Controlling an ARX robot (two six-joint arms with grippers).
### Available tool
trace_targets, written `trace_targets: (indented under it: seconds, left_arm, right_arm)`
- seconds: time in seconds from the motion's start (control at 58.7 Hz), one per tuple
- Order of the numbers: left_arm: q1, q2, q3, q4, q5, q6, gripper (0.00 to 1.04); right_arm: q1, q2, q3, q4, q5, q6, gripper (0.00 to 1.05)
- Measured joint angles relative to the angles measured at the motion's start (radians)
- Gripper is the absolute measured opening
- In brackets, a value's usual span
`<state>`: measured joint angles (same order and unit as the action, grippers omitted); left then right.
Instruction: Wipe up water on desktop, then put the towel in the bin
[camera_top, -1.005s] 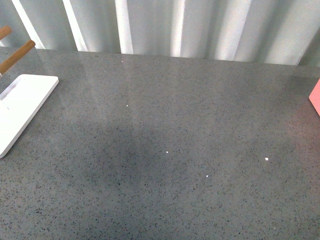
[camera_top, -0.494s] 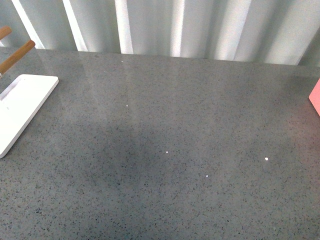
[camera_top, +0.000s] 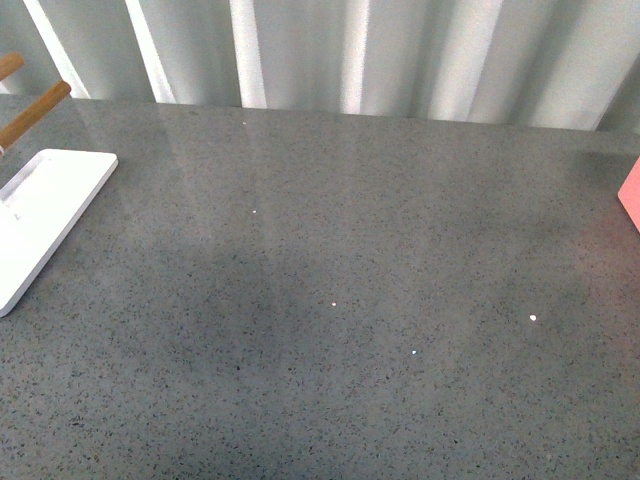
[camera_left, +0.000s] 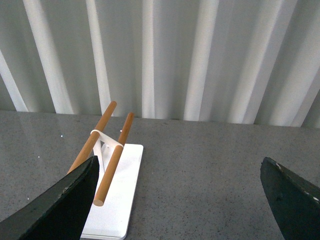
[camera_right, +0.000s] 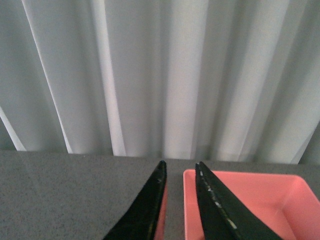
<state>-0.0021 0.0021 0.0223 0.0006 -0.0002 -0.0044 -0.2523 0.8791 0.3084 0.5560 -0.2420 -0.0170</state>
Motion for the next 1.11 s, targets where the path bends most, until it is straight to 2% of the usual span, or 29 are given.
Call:
trace_targets:
  seconds: [0.017,0.238,0.443,0.494,0.562,1.107]
  left_arm:
    - [0.000,0.000,0.000,0.000,0.000,0.000,0.98]
    - [0.000,0.000,0.000,0.000,0.000,0.000,0.98]
    - [0.000,0.000,0.000,0.000,0.000,0.000,0.98]
    - [0.000,0.000,0.000,0.000,0.000,0.000,0.98]
    - [0.000,0.000,0.000,0.000,0.000,0.000,0.98]
    - [0.000,0.000,0.000,0.000,0.000,0.000,0.98]
  right_arm:
    - [0.013,-0.020,-0.021,0.001,0.016,0.000,0.03]
    - [0.101,-0.160,-0.141,-0.009,0.093,0.003,0.03]
    - [0.148,-0.260,-0.203,-0.051,0.138,0.003,0.03]
    - [0.203,-0.299,-0.219,-0.075,0.217,0.004,0.03]
    - [0.238,-0.332,-0.231,-0.094,0.231,0.003,0.03]
    - [0.249,-0.540,-0.288,-0.215,0.238,0.004,0.03]
